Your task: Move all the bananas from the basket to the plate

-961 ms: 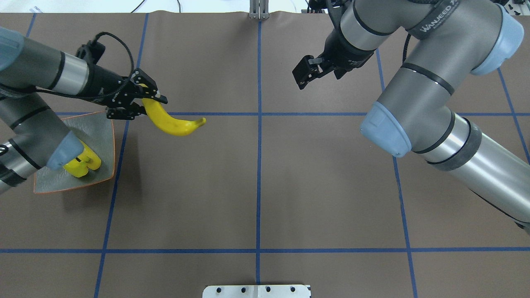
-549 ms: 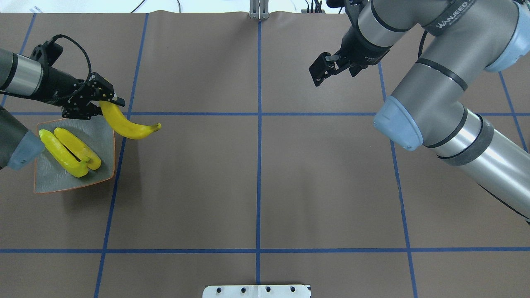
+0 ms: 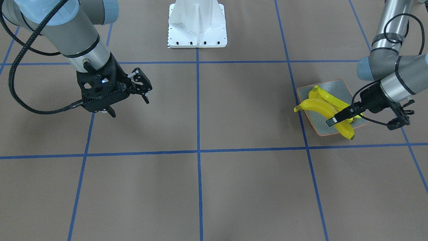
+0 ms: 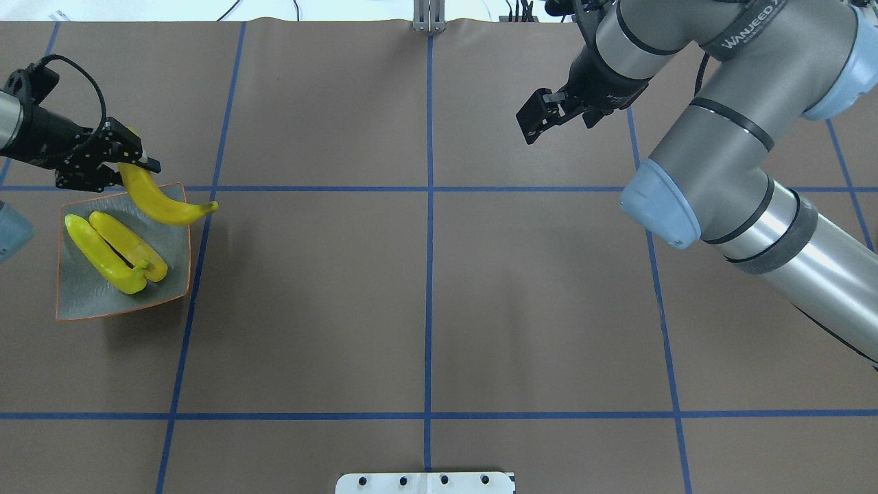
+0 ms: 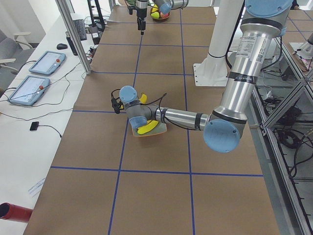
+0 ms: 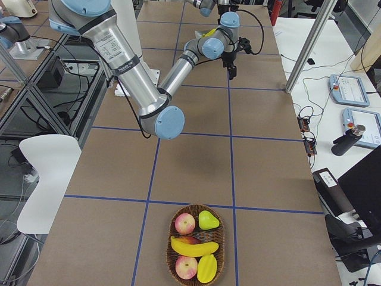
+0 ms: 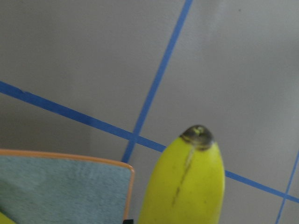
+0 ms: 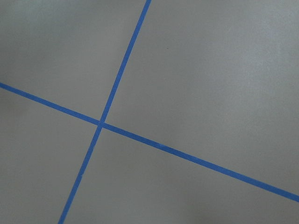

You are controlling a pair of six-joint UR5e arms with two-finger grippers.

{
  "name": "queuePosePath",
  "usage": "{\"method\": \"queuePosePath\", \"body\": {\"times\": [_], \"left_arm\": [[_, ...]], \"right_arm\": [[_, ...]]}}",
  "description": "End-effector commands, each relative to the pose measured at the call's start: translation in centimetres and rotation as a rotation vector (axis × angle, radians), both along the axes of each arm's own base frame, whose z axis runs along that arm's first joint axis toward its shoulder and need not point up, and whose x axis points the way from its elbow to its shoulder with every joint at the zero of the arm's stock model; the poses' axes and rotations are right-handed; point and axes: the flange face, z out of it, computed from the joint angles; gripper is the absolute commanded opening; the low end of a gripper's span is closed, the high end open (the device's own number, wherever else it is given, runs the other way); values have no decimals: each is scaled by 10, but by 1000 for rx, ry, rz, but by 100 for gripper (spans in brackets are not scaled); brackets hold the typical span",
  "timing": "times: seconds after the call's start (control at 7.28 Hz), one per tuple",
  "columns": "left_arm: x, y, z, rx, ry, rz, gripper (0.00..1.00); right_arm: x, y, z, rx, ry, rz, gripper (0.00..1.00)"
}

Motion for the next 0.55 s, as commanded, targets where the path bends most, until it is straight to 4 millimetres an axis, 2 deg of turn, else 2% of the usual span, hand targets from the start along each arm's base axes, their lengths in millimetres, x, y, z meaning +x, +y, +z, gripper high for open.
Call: {"method": "queuePosePath", "body": {"times": [0.0,0.27,0.41], "left_arm": [[0,-1,16,-34,-15,-5,0],[-1,1,19,-43,-14,1,0],[-4,8,31,-56,-22,3,0]], "right_arm": [[-1,1,-1,4,-1,-1,99],[-1,0,0,4,1,1,99],[-2,0,1,4,4,2,99]]}}
